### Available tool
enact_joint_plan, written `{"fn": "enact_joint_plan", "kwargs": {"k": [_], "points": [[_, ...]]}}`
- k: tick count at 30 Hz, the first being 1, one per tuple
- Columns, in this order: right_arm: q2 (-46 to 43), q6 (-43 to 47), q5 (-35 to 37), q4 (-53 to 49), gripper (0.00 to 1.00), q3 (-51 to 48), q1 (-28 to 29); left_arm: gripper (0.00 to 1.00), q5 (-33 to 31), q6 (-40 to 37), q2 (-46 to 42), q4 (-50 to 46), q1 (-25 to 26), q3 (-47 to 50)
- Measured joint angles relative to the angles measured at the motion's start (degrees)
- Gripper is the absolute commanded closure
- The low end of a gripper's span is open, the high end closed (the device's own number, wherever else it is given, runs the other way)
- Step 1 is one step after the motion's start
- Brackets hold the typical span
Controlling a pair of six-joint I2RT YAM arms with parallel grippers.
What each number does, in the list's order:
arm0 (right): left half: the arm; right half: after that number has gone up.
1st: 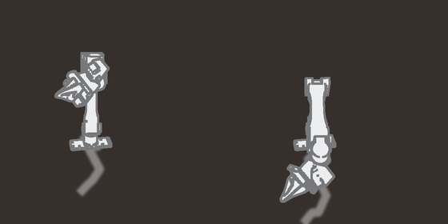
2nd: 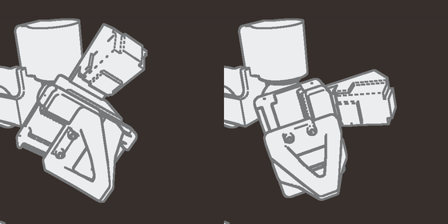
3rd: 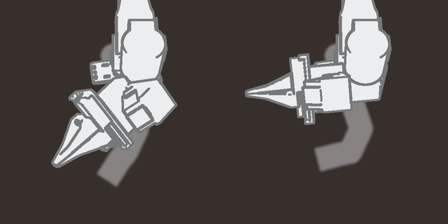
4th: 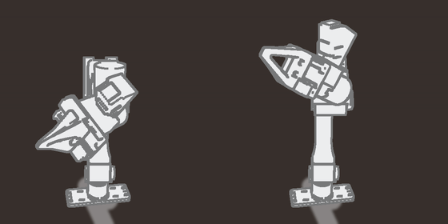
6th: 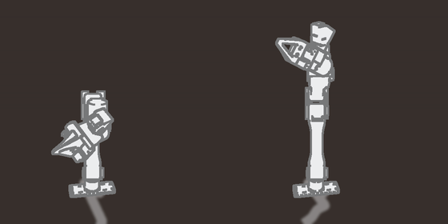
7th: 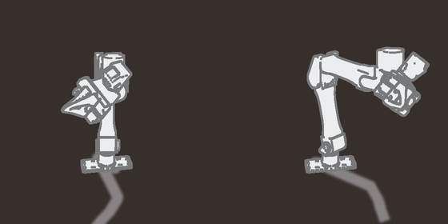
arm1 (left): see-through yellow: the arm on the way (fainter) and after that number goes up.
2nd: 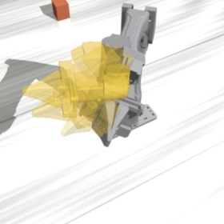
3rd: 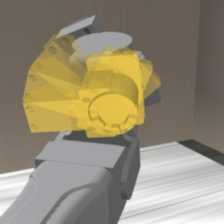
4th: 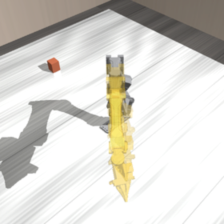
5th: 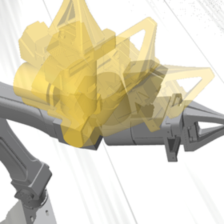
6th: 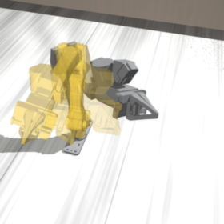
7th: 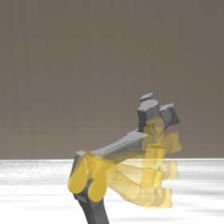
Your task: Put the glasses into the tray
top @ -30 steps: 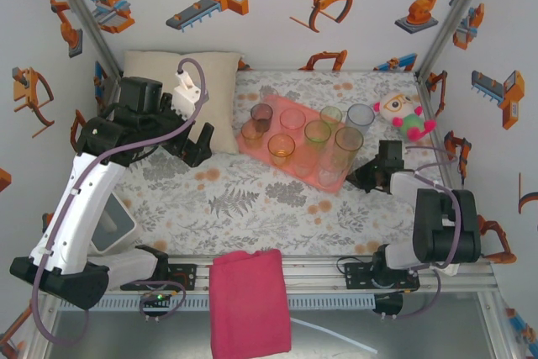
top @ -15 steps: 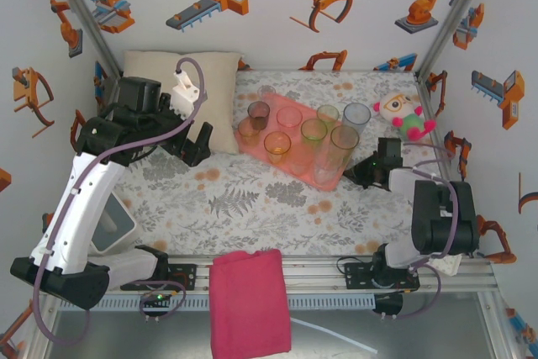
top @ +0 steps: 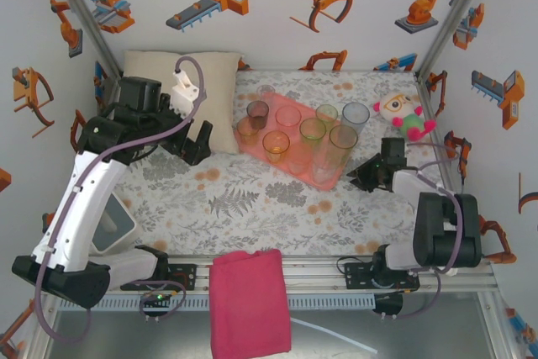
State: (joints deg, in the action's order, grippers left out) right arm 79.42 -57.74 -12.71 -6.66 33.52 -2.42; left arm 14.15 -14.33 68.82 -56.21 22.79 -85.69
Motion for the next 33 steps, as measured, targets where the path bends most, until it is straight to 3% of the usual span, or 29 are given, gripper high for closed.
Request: {"fn": "enact_joint_plan", "kwargs": {"k": [8, 17, 20, 22, 28, 33], "points": [[-13.0, 5.8, 3.9, -12.1, 0.61, 0.9, -4.0, 0.03, 0.7, 1.1, 0.8, 0.3, 0.0, 1.5], [-23.3, 18.4, 12.7, -24.1, 0.46, 10.7, -5.0, 0.03, -3.4, 4.6, 0.7, 4.6, -0.2, 9.3], [-24.2, 22.2, 16.0, -26.2, 0.15, 13.9, -5.0, 0.03, -5.0, 6.0, 0.7, 6.5, -1.0, 11.9], [-24.6, 24.3, 18.2, -27.0, 0.01, 15.1, -5.1, 0.03, -5.5, 7.3, 0.7, 8.0, -2.3, 13.2], [-26.6, 28.1, 22.3, -25.9, 0.01, 14.6, -5.1, 0.03, -5.2, 12.7, 0.4, 16.0, -10.9, 16.1], [-35.3, 32.7, 22.8, -15.2, 0.01, 3.0, -5.1, 0.03, -5.2, 17.1, -2.5, 28.7, -17.9, 25.4]]}}
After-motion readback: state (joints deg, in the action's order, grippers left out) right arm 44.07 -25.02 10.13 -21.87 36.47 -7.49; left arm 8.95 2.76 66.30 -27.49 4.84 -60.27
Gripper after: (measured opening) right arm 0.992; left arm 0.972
